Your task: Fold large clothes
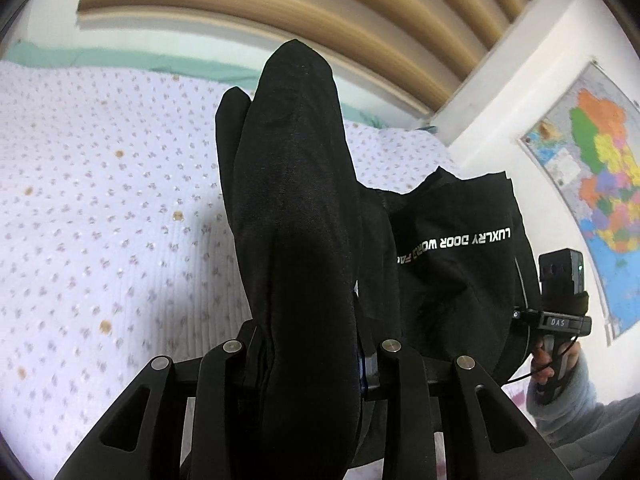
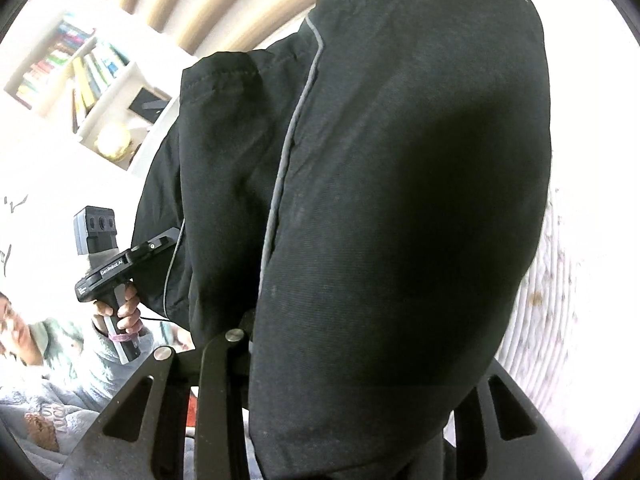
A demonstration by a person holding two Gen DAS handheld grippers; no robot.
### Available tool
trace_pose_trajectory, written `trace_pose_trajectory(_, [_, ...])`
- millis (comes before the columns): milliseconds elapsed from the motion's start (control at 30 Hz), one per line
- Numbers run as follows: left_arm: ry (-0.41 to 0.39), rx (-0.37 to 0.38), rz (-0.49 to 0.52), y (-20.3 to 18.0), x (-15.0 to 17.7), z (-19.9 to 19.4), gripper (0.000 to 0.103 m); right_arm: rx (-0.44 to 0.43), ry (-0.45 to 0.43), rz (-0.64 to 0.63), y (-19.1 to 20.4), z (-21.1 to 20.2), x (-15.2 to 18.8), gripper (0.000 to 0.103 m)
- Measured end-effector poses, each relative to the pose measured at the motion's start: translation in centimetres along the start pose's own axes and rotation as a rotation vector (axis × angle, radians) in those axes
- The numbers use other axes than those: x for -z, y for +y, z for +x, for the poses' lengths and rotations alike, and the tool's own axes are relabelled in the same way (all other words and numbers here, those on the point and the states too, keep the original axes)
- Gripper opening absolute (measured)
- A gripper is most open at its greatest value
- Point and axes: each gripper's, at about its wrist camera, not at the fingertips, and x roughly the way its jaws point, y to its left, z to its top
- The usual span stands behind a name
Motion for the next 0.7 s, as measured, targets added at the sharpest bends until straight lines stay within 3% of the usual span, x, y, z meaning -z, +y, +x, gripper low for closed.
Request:
trace_pose_trajectory(167, [-0.029,-0.025,0.045,-2.8,5.2,-6.0,0.032,0.013,0.011,-0.036,4.0,-3.2,4.4,0.040])
trace_pose_trajectory(300, [-0.028,-0.018,0.024,-3.8,9.8,-9.1,0.032,0.017,0.026,-0.071,4.6,-6.9,10.2,0.040])
trace_pose_trajectory(367, [-0.023,-0.019,0.007,-3.7,12.2,-9.7,0.032,0.013,0.035,-0.063,5.3,-6.3,11.8,0.040])
trace_pose_trajectory(467, [-0.013,-0.051,-0.034,-3.4,15.1,-9.1,0.032,0.007,0.050,-0.021,4.7,-5.6,14.5,0.040])
trace_pose_trajectory(600, [0.016,-0.087,-0.010,-2.8,17.5,-6.9,0.032,0.011,0.053,0.027,2.5,-3.1,16.6,0.040])
trace_pose_trajectory(633, [0.021,-0.090,-0.034,-1.9,18.0,-6.0,0.032,0.004,0.049,0.055,-0.8,-3.3,18.1,0.040])
trace_pose_trajectory(700, [0.017,-0.092,-0.066,-0.8,18.5,-4.8,0.032,-0.001,0.035,0.108,-2.8,-2.1,18.7,0.040])
